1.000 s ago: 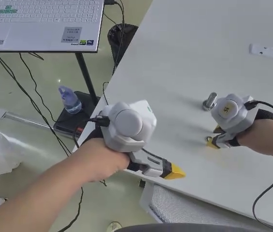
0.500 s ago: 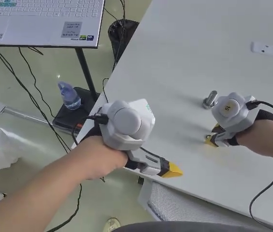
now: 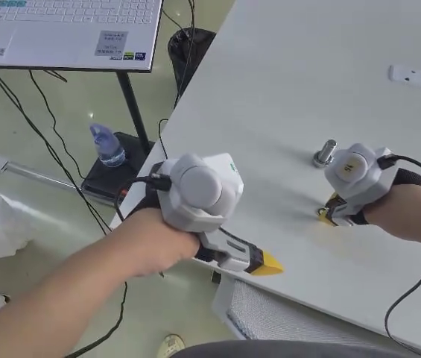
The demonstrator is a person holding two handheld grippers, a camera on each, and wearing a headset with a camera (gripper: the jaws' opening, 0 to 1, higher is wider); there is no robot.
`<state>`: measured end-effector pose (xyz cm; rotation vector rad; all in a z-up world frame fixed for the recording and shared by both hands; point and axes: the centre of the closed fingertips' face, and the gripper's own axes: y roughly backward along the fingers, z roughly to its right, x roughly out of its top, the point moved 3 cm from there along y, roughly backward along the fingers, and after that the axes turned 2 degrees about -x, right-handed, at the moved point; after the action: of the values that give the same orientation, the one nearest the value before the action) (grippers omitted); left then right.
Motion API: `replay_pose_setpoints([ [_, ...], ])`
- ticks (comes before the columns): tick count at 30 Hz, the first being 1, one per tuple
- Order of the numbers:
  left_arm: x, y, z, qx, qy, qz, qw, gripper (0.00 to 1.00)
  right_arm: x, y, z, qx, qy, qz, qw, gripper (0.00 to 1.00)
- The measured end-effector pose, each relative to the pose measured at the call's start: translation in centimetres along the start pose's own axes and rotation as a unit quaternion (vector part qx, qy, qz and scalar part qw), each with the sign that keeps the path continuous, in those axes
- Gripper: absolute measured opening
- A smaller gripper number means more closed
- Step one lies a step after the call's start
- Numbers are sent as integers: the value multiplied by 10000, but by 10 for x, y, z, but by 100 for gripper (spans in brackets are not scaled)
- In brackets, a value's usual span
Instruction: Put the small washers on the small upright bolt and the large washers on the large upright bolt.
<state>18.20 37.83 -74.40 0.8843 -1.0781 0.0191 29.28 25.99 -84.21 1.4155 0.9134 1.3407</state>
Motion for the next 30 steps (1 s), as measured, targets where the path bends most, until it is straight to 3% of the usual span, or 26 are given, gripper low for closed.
replay_pose_setpoints([
  [20, -3, 1, 1, -6, 0, -54, 10000, 87, 4, 1, -4, -95, 6, -430, 9990, 13],
  [24, -3, 3, 1, 0, -42, -112, 9999, 87, 4, 1, -4, -113, 44, -430, 9990, 13],
  [30, 11, 9, -1, 45, -32, -16, 10000, 87, 1, -2, 4, -72, -293, -174, 9994, 12],
])
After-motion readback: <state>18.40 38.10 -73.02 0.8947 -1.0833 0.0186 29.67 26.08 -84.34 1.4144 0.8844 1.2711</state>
